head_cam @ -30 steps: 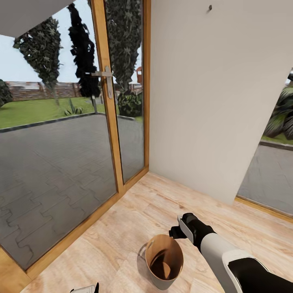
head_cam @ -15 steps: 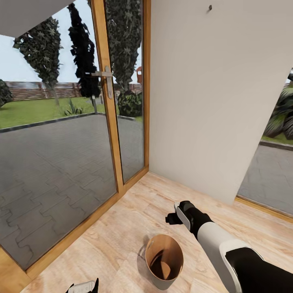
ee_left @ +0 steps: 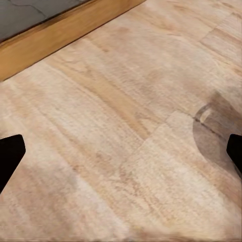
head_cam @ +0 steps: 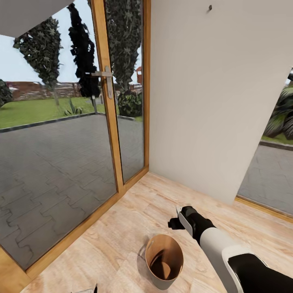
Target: Put the three can of soda from the living room inside the tash can in the kitchen.
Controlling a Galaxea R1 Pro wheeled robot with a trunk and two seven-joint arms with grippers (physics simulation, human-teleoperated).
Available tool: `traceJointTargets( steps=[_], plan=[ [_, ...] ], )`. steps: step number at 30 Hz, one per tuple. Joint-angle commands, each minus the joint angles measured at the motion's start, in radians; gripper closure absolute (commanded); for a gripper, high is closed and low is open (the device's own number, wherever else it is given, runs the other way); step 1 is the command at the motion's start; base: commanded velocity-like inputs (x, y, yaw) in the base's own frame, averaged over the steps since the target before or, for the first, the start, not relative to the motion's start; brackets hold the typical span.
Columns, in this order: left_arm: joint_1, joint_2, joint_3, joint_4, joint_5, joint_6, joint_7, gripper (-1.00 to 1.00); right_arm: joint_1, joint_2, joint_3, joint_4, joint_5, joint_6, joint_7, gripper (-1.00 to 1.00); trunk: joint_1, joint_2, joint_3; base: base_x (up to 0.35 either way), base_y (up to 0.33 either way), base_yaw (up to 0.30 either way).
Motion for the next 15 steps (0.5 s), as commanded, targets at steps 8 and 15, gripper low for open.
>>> traceJointTargets(
  steps=[8, 15],
  plan=[
    [0.002, 0.001, 0.0, 0.112, -0.001, -0.001, 0.001, -1.0, 0.083, -0.002, 0.001, 0.001, 0.003, 0.001, -0.002, -1.0, 0.0, 0.0, 0.0, 0.0, 0.0, 0.0],
    [0.002, 0.001, 0.0, 0.115, -0.001, -0.001, 0.002, -1.0, 0.085, -0.002, -0.001, 0.002, 0.002, 0.006, -0.005, -1.0, 0.0, 0.0, 0.0, 0.0, 0.0, 0.0]
  ],
)
